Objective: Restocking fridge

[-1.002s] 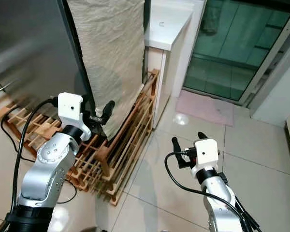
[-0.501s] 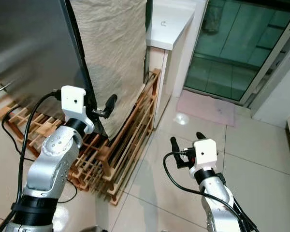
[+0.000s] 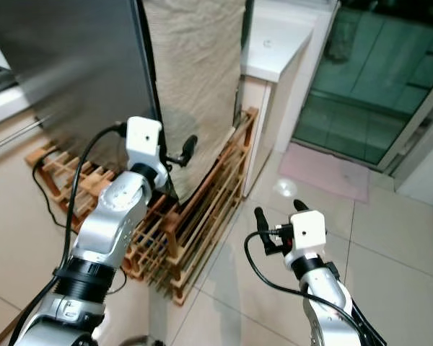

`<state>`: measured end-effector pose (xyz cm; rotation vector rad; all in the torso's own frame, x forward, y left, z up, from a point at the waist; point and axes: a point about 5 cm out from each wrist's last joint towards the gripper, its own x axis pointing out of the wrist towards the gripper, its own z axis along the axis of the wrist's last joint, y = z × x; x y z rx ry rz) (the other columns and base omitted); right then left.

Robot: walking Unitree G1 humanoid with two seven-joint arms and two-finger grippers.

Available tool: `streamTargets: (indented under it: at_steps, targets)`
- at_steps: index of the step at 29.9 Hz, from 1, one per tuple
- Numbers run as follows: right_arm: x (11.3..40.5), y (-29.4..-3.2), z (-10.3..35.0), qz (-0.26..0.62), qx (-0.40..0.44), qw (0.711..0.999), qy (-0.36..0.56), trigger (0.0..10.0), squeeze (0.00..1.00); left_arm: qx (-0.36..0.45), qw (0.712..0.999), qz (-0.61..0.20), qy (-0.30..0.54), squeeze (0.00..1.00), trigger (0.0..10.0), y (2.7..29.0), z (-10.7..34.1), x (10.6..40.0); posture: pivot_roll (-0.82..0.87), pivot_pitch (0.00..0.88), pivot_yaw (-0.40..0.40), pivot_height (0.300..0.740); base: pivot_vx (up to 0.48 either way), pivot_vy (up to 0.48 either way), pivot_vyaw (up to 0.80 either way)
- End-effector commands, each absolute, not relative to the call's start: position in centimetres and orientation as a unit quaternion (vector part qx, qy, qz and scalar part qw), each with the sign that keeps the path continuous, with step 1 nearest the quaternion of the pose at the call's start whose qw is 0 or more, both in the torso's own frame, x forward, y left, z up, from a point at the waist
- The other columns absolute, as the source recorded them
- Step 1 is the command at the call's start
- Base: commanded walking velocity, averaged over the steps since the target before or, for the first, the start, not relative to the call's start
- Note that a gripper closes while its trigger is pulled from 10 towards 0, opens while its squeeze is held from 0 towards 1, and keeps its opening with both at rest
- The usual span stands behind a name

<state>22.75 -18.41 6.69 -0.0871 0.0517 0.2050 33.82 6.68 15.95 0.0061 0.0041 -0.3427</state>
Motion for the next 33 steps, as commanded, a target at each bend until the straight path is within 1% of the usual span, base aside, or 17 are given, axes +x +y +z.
streamTargets:
  at_steps: [1,3,5,8,11,13,20,21,22,25,30,33]
  targets:
    - [22.8,-18.5,7.0,0.101,-0.043,0.994,0.023,10.0,0.00,0.001,0.973,-0.230,-0.021,0.00,10.0,3.4,17.7,33.7,-0.04,0.000,0.000,0.740,0.000,0.000,0.00]
    - [22.7,-18.2,7.0,0.102,-0.040,0.994,0.023,10.0,0.00,-0.006,0.960,-0.277,-0.024,0.00,10.0,1.4,18.4,33.3,-0.04,0.000,-0.001,0.740,0.000,0.000,0.00]
    - [22.7,-18.1,7.0,0.103,-0.040,0.994,0.024,10.0,0.00,-0.015,0.956,-0.292,-0.032,0.00,10.0,1.0,18.9,33.1,-0.04,0.000,-0.001,0.740,0.000,0.000,0.00]
    - [22.6,-18.1,7.0,0.104,-0.040,0.994,0.025,10.0,0.00,-0.027,0.950,-0.309,-0.043,0.00,10.0,0.7,19.6,32.9,-0.04,0.000,-0.001,0.740,0.000,0.000,0.00]
    - [22.5,-18.2,6.8,0.102,-0.041,0.994,0.028,10.0,0.00,-0.046,0.936,-0.341,-0.074,0.00,10.0,0.4,21.0,32.5,-0.04,0.000,-0.002,0.740,0.000,0.000,0.00]
    - [22.5,-18.2,6.8,0.102,-0.041,0.993,0.030,10.0,0.00,-0.061,0.923,-0.369,-0.089,0.00,10.0,0.1,21.8,32.0,-0.04,0.000,-0.003,0.740,0.000,0.000,0.00]
    - [22.5,-18.1,6.6,0.104,-0.041,0.993,0.035,10.0,0.00,-0.093,0.892,-0.424,-0.130,0.00,10.0,-0.1,23.7,30.7,-0.03,0.004,-0.007,0.740,0.000,0.000,0.00]
    - [22.6,-18.1,6.6,0.105,-0.041,0.993,0.036,10.0,0.00,-0.111,0.878,-0.445,-0.139,0.00,10.0,-0.3,24.3,30.2,-0.03,0.004,-0.007,0.740,0.000,0.000,0.00]
    - [22.6,-18.1,6.6,0.105,-0.041,0.993,0.036,10.0,0.00,-0.111,0.878,-0.445,-0.139,0.00,10.0,-0.3,24.3,30.2,-0.03,0.004,-0.007,0.740,0.000,0.000,0.00]
    - [22.7,-18.1,6.6,0.104,-0.040,0.993,0.037,10.0,0.00,-0.117,0.863,-0.466,-0.157,0.00,10.0,-0.4,25.0,29.6,-0.04,0.008,-0.007,0.740,0.000,0.000,0.00]
    - [22.8,-18.1,6.6,0.103,-0.040,0.993,0.037,10.0,0.00,-0.121,0.852,-0.481,-0.170,0.00,10.0,-0.1,25.5,29.1,-0.03,0.005,-0.007,0.740,0.000,0.000,0.00]
    - [22.8,-18.1,6.6,0.103,-0.041,0.993,0.038,10.0,0.00,-0.114,0.858,-0.472,-0.168,0.00,10.0,0.3,25.4,29.4,-0.03,0.004,-0.008,0.740,0.000,0.000,0.00]
